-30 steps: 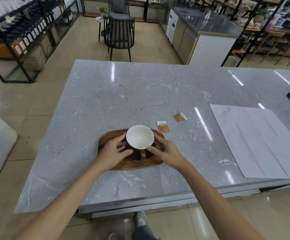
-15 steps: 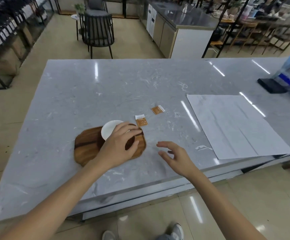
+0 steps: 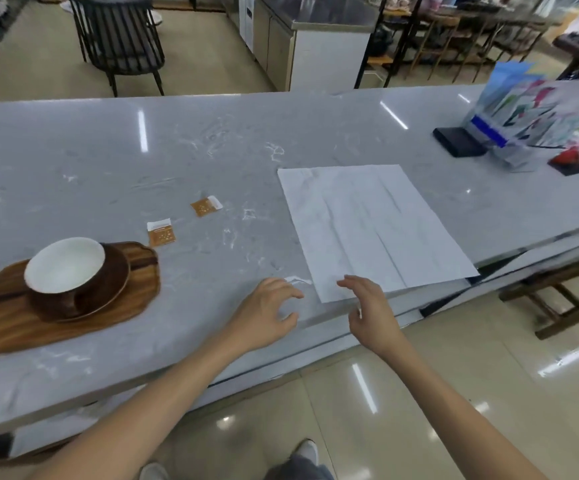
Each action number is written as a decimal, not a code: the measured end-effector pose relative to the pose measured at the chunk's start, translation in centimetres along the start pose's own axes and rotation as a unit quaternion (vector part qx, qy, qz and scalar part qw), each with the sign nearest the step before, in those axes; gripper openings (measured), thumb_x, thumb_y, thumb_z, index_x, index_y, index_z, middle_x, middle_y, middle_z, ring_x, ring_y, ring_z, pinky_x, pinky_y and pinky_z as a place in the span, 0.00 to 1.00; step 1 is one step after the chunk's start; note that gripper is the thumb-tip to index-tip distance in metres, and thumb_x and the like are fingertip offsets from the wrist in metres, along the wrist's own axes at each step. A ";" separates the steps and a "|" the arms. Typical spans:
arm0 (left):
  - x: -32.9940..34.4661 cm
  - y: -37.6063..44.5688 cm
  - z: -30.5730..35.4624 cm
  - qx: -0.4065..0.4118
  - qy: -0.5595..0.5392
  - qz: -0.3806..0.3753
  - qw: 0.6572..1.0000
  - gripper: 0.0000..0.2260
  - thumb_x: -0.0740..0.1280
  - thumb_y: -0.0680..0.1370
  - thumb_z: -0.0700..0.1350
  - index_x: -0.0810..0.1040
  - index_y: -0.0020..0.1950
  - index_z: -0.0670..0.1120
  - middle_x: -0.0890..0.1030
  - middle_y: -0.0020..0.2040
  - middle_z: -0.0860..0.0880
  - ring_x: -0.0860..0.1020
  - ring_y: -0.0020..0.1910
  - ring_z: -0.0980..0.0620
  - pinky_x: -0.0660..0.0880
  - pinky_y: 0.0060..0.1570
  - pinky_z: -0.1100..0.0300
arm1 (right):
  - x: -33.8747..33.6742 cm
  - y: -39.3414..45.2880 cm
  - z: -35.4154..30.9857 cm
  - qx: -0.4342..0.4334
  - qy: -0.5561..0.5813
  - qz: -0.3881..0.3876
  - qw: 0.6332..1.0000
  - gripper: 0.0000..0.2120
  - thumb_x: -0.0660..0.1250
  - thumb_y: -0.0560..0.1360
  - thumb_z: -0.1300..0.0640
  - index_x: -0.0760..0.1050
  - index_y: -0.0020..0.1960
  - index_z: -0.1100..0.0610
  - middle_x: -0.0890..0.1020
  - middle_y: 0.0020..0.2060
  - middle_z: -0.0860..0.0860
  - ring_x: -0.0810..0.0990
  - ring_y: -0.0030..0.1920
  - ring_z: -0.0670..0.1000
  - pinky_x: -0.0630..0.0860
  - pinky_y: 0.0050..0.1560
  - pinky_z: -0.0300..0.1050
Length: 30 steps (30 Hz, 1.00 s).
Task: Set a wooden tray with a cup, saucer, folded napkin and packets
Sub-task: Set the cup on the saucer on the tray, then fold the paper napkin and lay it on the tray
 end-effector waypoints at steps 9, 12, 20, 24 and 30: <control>6.4 4.8 3.0 0.016 0.115 0.046 0.992 0.15 0.78 0.71 0.48 0.87 0.56 0.49 0.84 0.54 0.50 0.80 0.55 0.46 0.76 0.55 0.50 | -2.3 1.5 8.6 -0.032 -0.111 0.034 0.993 0.25 0.72 0.69 0.72 0.82 0.62 0.54 0.82 0.60 0.54 0.80 0.57 0.60 0.77 0.54 0.56; 6.0 4.1 3.4 0.039 0.104 0.092 0.990 0.04 0.79 0.71 0.47 0.89 0.44 0.50 0.85 0.42 0.52 0.80 0.45 0.47 0.77 0.48 0.49 | -2.7 1.6 8.6 -0.085 -0.106 0.042 0.990 0.22 0.73 0.69 0.72 0.83 0.58 0.53 0.84 0.53 0.52 0.82 0.49 0.58 0.77 0.49 0.53; 3.6 3.0 1.4 -0.041 0.048 0.119 0.991 0.04 0.63 0.81 0.54 0.77 0.48 0.60 0.79 0.46 0.62 0.75 0.51 0.63 0.73 0.51 0.64 | -5.4 2.5 12.4 -0.105 -0.112 0.077 0.985 0.27 0.73 0.62 0.75 0.83 0.59 0.57 0.83 0.51 0.55 0.82 0.49 0.60 0.77 0.48 0.53; -0.4 3.0 0.2 -0.092 0.014 0.203 0.975 0.04 0.66 0.81 0.49 0.75 0.49 0.58 0.80 0.46 0.61 0.78 0.50 0.65 0.72 0.48 0.70 | -7.9 3.7 15.8 -0.104 -0.076 0.050 0.990 0.23 0.75 0.66 0.75 0.84 0.58 0.58 0.85 0.50 0.54 0.83 0.49 0.61 0.78 0.47 0.51; -6.6 3.5 2.0 -0.081 -0.034 0.307 0.948 0.05 0.70 0.78 0.47 0.80 0.47 0.59 0.83 0.49 0.65 0.80 0.49 0.69 0.71 0.50 0.77 | -14.7 6.6 16.4 -0.122 0.066 0.023 0.990 0.16 0.76 0.75 0.63 0.83 0.52 0.42 0.86 0.46 0.41 0.84 0.47 0.44 0.77 0.47 0.33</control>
Point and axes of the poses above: each hand's wrist, its own y-axis towards the middle knuckle, its own x-axis out of the palm, z = x × y, the point moved 7 cm from there along y, towards the middle knuckle
